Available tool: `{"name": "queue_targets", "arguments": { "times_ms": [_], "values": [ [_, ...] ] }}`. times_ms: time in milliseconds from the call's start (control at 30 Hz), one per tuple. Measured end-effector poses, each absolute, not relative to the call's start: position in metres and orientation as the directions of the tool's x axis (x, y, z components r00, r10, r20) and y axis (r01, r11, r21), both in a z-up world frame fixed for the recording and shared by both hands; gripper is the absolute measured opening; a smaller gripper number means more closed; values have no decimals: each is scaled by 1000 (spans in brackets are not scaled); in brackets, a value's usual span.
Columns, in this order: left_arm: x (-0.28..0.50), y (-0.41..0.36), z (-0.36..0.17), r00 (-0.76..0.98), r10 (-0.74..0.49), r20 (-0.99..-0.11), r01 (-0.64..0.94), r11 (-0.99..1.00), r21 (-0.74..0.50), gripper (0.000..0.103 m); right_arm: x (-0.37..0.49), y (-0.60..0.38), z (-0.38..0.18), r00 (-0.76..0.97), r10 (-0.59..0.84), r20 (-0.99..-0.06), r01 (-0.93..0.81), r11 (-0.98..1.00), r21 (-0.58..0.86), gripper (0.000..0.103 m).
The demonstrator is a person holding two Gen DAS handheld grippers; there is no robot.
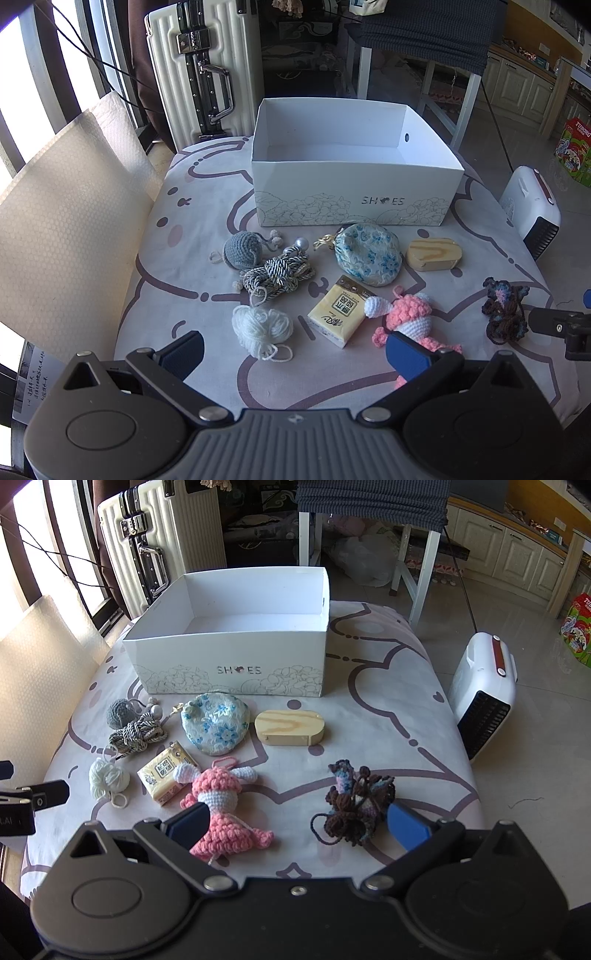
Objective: Organize objects
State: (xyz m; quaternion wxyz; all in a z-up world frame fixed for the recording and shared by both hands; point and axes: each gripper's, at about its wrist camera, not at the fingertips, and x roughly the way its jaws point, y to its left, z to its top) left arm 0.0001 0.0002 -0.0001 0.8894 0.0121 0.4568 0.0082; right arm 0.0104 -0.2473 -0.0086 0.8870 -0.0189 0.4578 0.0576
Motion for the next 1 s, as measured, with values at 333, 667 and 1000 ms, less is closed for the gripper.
{"name": "queue_targets", "arguments": {
  "times_ms": [333, 667, 1000],
  "values": [
    [0, -20, 7, 602, 1, -798, 23, 1000, 18, 103, 6, -253, -3, 595, 90, -799, -111, 993, 29, 103],
    [5, -47, 35, 655, -13, -756, 57, 998, 32, 103, 4, -266, 22, 660, 92, -746, -97, 995, 36, 103],
    [26, -77, 48, 681, 16, -732, 66, 994, 83, 103, 20, -282, 59, 727, 105, -679, -124, 992, 21, 103]
  ]
}}
